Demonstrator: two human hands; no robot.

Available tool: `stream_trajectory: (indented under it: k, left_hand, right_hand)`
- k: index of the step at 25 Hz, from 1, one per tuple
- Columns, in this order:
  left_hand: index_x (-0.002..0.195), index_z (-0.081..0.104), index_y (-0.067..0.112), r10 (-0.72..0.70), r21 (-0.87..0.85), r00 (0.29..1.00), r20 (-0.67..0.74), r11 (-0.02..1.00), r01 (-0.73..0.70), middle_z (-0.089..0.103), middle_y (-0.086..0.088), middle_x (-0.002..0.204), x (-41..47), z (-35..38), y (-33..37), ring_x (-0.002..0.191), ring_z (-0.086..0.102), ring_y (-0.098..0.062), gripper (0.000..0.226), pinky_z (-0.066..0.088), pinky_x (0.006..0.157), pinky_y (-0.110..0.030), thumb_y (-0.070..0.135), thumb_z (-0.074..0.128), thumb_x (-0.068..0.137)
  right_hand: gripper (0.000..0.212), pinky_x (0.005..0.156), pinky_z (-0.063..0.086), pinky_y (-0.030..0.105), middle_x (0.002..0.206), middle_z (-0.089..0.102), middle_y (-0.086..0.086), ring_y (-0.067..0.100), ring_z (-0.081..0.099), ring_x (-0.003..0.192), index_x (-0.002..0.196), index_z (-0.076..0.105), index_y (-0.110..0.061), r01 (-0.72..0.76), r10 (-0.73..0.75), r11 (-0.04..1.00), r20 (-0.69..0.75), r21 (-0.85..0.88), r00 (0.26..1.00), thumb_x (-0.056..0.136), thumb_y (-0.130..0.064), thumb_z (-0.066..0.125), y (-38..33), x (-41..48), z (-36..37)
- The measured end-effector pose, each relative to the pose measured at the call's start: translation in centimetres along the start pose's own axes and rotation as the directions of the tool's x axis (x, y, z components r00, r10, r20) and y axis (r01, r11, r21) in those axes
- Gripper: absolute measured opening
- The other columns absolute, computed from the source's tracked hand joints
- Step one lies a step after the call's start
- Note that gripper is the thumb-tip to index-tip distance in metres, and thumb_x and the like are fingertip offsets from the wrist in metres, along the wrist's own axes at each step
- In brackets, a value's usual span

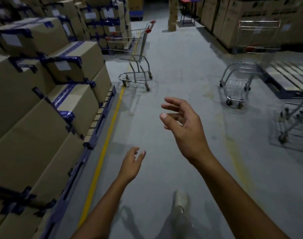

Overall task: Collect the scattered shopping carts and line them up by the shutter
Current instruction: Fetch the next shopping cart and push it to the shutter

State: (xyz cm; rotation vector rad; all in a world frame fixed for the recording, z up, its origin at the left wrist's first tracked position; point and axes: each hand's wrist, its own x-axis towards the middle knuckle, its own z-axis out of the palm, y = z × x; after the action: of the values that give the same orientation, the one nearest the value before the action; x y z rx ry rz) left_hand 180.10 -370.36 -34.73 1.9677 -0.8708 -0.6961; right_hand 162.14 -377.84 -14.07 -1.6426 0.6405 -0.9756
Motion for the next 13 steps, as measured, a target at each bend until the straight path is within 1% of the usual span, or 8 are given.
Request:
stream_trajectory:
  k: [2, 4, 6, 8, 10, 11, 13]
  left_hand:
    - [0.126, 0.052, 0.022, -0.021, 0.005, 1.000, 0.020, 1.000, 0.021, 0.055, -0.007, 0.128, 7.2, 2.0, 0.8, 0.115, 0.055, -0.022, 0.045, 0.046, 0.098, -0.037, 0.052, 0.053, 0.092]
    - [0.128, 0.051, 0.023, 0.019, 0.011, 1.000, 0.011, 1.000, -0.019, 0.054, -0.005, 0.129, 14.4, 3.8, 3.9, 0.116, 0.054, -0.020, 0.044, 0.045, 0.099, -0.036, 0.051, 0.052, 0.093]
    - [0.129, 0.050, 0.024, 0.102, 0.010, 0.995, -0.012, 0.995, -0.102, 0.053, -0.002, 0.131, 22.0, 5.1, 9.5, 0.116, 0.053, -0.015, 0.042, 0.044, 0.095, -0.031, 0.049, 0.050, 0.095]
    - [0.130, 0.049, 0.026, 0.205, 0.012, 0.978, -0.041, 0.979, -0.205, 0.053, 0.003, 0.132, 28.5, 5.3, 16.6, 0.115, 0.052, -0.011, 0.042, 0.041, 0.091, -0.026, 0.049, 0.050, 0.094]
    - [0.131, 0.048, 0.028, 0.323, 0.015, 0.943, -0.078, 0.946, -0.323, 0.052, 0.006, 0.132, 34.0, 4.8, 23.3, 0.117, 0.052, -0.010, 0.043, 0.042, 0.091, -0.027, 0.051, 0.049, 0.094]
    - [0.131, 0.047, 0.029, 0.372, 0.003, 0.924, -0.094, 0.928, -0.373, 0.051, 0.007, 0.132, 36.6, 4.5, 26.4, 0.119, 0.051, -0.009, 0.043, 0.043, 0.092, -0.028, 0.051, 0.048, 0.095]
    - [0.132, 0.046, 0.030, 0.483, -0.008, 0.866, -0.127, 0.873, -0.488, 0.051, 0.007, 0.131, 40.6, 3.8, 31.4, 0.119, 0.050, -0.004, 0.044, 0.045, 0.092, -0.025, 0.052, 0.046, 0.094]
  right_hand:
    - [0.038, 0.081, 0.057, 0.027, 0.120, 0.061, -0.011, 0.003, 0.063, 0.100, 0.125, 0.054, -0.031, 0.016, -0.016, 1.000, 0.000, 0.009, 1.000, 0.088, -0.032, 0.062, 3.2, 7.0, -1.3]
    - [0.038, 0.082, 0.056, 0.026, 0.119, 0.061, -0.010, 0.003, 0.063, 0.097, 0.125, 0.054, -0.030, 0.001, -0.001, 1.000, -0.012, -0.005, 1.000, 0.089, -0.032, 0.064, 7.3, 14.4, -2.7]
    - [0.039, 0.084, 0.055, 0.028, 0.116, 0.061, -0.010, 0.003, 0.063, 0.095, 0.126, 0.053, -0.029, -0.057, 0.055, 0.998, -0.057, -0.037, 0.997, 0.090, -0.029, 0.066, 11.8, 22.7, -4.6]
    - [0.040, 0.088, 0.055, 0.035, 0.114, 0.061, -0.008, 0.005, 0.063, 0.095, 0.126, 0.053, -0.028, -0.156, 0.151, 0.986, -0.081, -0.058, 0.985, 0.089, -0.029, 0.067, 16.3, 30.0, -6.5]
    - [0.042, 0.089, 0.055, 0.044, 0.115, 0.061, -0.005, 0.012, 0.063, 0.096, 0.127, 0.052, -0.029, -0.278, 0.273, 0.958, -0.079, -0.072, 0.959, 0.088, -0.030, 0.067, 20.5, 36.0, -8.2]
    - [0.042, 0.090, 0.054, 0.046, 0.115, 0.061, -0.004, 0.014, 0.062, 0.097, 0.127, 0.051, -0.029, -0.338, 0.332, 0.938, -0.081, -0.078, 0.940, 0.088, -0.032, 0.067, 22.4, 38.7, -9.1]
    - [0.043, 0.090, 0.054, 0.047, 0.116, 0.061, -0.001, 0.016, 0.062, 0.097, 0.128, 0.050, -0.030, -0.410, 0.404, 0.908, -0.082, -0.085, 0.911, 0.088, -0.033, 0.067, 25.7, 43.0, -10.5]
